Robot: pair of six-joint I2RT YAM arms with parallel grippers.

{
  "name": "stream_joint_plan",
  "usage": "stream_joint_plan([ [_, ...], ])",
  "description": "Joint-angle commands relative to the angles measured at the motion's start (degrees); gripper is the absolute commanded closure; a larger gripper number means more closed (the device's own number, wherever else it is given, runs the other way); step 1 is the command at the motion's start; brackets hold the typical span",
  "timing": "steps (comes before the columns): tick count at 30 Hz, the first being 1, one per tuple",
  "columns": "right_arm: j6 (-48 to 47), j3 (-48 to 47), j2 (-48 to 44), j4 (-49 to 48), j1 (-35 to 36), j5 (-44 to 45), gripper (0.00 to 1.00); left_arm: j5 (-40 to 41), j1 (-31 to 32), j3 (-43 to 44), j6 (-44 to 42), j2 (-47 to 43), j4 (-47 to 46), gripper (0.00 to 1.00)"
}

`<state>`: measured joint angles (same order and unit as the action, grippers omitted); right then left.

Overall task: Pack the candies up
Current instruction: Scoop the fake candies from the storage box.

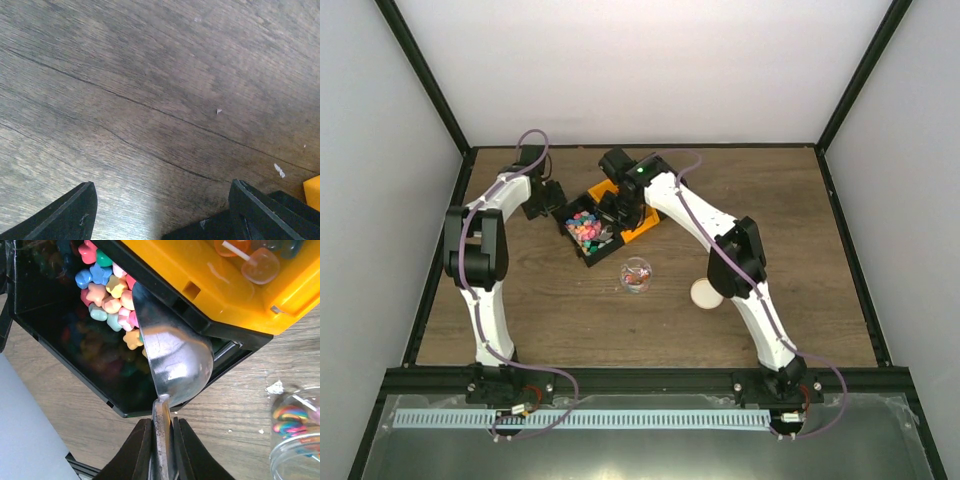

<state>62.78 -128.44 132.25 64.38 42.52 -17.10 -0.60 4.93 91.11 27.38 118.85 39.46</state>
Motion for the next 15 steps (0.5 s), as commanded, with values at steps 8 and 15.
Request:
stream_joint_plan([
  [8, 0.14, 0.79, 4.99, 3.18, 0.99, 1.28, 0.99, -0.43, 0.61, -1.08, 0.23, 0.43, 0.62, 0.26],
  [15, 0.55, -0.74, -0.49, 8.27, 1.44, 1.91, 0.99, -0.14, 0.61, -0.82, 0.49, 1.39, 0.61, 0.26],
])
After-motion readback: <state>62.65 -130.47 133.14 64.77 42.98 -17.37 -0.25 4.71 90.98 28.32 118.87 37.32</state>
